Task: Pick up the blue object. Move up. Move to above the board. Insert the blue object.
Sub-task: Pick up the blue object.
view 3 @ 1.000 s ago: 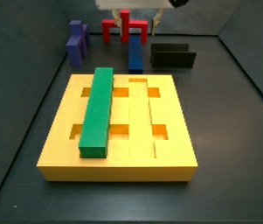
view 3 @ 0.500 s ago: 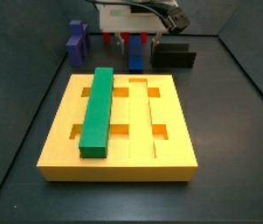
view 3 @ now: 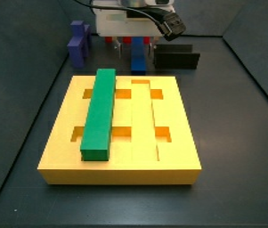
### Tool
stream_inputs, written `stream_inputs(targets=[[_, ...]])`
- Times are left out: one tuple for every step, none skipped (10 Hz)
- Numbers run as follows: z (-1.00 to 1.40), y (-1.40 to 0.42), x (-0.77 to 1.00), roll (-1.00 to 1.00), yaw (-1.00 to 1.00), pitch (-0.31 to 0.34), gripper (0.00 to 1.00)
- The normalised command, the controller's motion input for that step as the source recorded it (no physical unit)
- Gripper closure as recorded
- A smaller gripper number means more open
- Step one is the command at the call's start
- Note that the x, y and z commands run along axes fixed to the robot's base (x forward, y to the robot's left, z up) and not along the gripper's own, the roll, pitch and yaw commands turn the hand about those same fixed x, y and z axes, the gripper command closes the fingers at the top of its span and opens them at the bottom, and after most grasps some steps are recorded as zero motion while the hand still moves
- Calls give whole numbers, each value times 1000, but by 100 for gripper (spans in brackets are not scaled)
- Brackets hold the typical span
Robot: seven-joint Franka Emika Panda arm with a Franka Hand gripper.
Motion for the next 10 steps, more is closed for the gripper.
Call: stream_inputs(targets=[[-206,0,0,-14,0,-19,0],[-77,0,0,0,0,0,0],[0,0,0,7,0,0,0],[0,0,0,0,0,0,0],[0,0,0,0,0,0,100],[0,0,0,0,0,0,100],[0,0,0,0,0,0,100],[0,0,0,0,0,0,100],[0,0,0,0,0,0,100],[0,0,0,0,0,0,100]])
